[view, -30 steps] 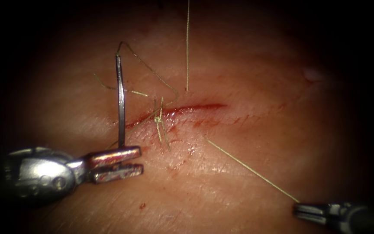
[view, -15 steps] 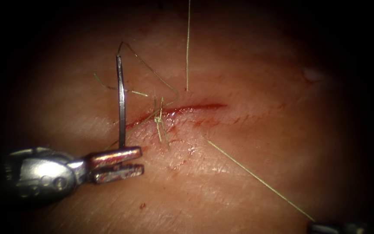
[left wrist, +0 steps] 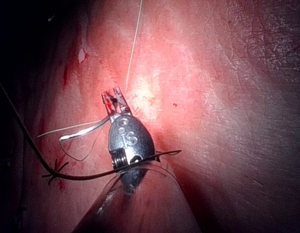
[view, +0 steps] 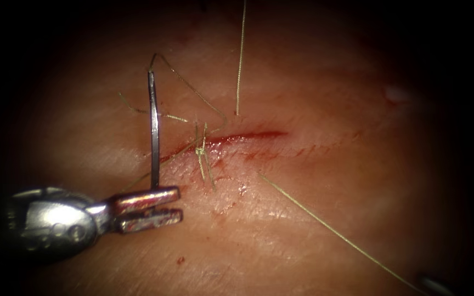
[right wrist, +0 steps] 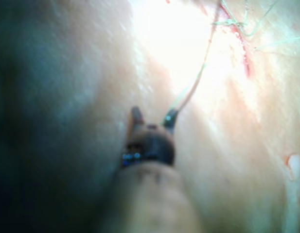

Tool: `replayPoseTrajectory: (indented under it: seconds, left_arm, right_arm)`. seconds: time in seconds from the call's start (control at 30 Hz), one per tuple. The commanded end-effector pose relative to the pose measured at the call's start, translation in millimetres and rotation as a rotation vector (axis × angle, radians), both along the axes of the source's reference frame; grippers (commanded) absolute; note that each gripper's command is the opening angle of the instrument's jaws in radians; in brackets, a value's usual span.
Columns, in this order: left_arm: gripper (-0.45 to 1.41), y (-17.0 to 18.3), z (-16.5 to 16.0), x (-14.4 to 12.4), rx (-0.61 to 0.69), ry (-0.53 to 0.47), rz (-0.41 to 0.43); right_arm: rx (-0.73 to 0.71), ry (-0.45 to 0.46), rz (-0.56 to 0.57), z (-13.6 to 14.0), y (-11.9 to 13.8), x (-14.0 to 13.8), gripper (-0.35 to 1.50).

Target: Wound Closure

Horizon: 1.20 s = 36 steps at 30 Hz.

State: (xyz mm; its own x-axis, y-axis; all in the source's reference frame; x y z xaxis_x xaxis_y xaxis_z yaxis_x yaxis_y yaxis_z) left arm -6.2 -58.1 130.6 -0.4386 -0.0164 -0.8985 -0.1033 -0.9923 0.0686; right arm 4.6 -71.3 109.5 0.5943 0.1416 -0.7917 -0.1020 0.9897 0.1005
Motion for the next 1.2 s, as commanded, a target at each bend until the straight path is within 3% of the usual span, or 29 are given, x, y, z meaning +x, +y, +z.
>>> replayPoseTrajectory:
  seconds: [0.03,0.13,0.23,0.3,0.37,0.53,1.07,1.17,1.2]
  left_arm:
    - [-0.45,0.2,0.7,-0.3,-0.001,-0.002,0.001]
    - [-0.45,0.2,0.7,-0.3,-0.001,-0.002,0.001]
    - [-0.45,0.2,0.8,-0.4,-0.002,-0.002,0.001]
    - [-0.45,0.2,0.7,-0.4,-0.002,-0.002,0.001]
    - [-0.45,0.2,0.7,-0.2,-0.002,-0.002,0.002]
    - [-0.45,0.3,0.7,-0.1,-0.001,-0.003,0.003]
    - [-0.45,0.3,0.8,-0.2,-0.001,-0.003,0.003]
    - [-0.45,0.3,0.8,-0.1,-0.001,-0.003,0.003]
    - [-0.45,0.3,0.8,-0.1,-0.001,-0.003,0.003]
  right_arm:
    - [-0.001,-0.008,0.016,0.7,1.9,0.3,1.45]
    - [-0.017,-0.026,0.055,1.2,6.1,0.5,1.46]
    - [-0.016,0.028,0.098,3.0,9.1,3.6,1.45]
    - [-0.010,0.040,0.103,3.9,10.0,5.6,1.45]
    - [0.002,0.070,0.087,6.5,11.0,10.4,1.45]
    - [-0.005,0.102,0.048,9.0,10.2,15.1,1.43]
    - [-0.002,0.087,0.053,8.5,9.2,17.5,1.26]
    - [0.011,0.065,0.035,8.1,9.0,17.2,1.35]
    - [0.020,0.071,0.026,7.2,9.2,15.9,1.45]
